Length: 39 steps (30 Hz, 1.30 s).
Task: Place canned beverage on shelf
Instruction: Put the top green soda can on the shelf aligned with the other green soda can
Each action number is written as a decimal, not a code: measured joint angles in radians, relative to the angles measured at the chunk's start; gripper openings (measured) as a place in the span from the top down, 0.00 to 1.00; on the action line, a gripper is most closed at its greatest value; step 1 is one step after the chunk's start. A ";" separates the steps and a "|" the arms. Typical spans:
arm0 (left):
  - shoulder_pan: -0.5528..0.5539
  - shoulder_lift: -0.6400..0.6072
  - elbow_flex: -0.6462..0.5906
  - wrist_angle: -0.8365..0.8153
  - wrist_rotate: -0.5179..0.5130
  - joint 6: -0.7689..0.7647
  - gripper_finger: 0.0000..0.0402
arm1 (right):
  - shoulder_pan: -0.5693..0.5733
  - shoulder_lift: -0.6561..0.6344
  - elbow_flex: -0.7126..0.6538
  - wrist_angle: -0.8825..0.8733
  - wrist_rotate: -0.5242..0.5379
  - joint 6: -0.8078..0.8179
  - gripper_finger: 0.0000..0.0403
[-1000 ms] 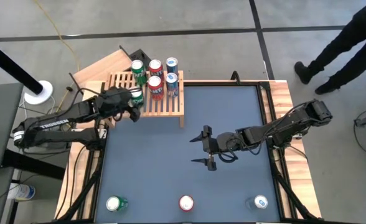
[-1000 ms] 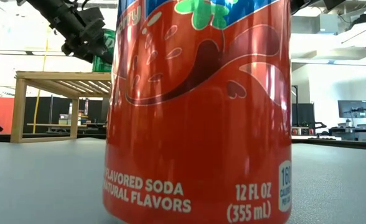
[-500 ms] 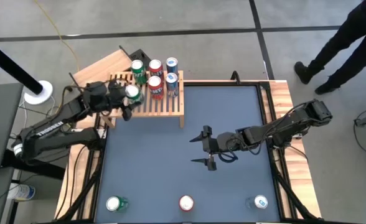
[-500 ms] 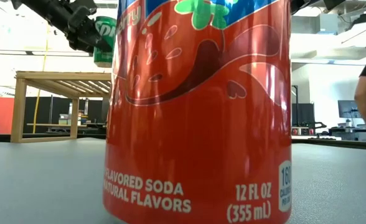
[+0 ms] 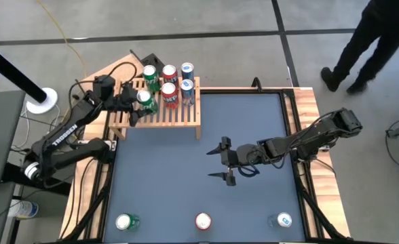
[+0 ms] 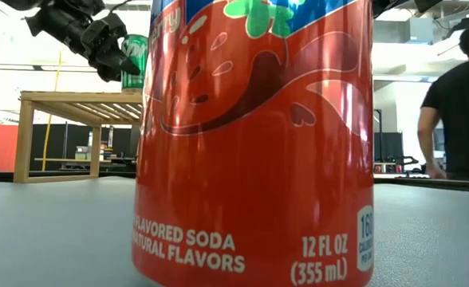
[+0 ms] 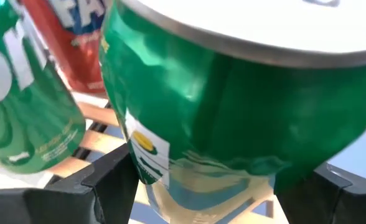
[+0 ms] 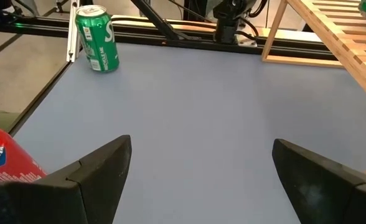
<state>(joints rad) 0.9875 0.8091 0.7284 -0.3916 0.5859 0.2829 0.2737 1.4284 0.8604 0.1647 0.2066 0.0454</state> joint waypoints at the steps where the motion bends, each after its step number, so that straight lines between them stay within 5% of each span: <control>1: 0.013 0.009 0.000 0.000 0.020 0.002 0.26 | 0.000 0.000 0.000 0.000 0.000 0.000 0.06; 31: 0.045 0.031 0.004 -0.069 0.042 0.054 0.15 | -0.001 0.000 0.000 0.000 0.000 0.000 0.06; 39: 0.045 -0.005 0.084 -0.228 -0.038 0.072 0.15 | -0.001 0.000 0.000 -0.004 0.000 0.000 0.06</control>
<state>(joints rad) 1.0321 0.8043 0.8124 -0.6200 0.5479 0.3546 0.2726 1.4284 0.8604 0.1602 0.2068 0.0452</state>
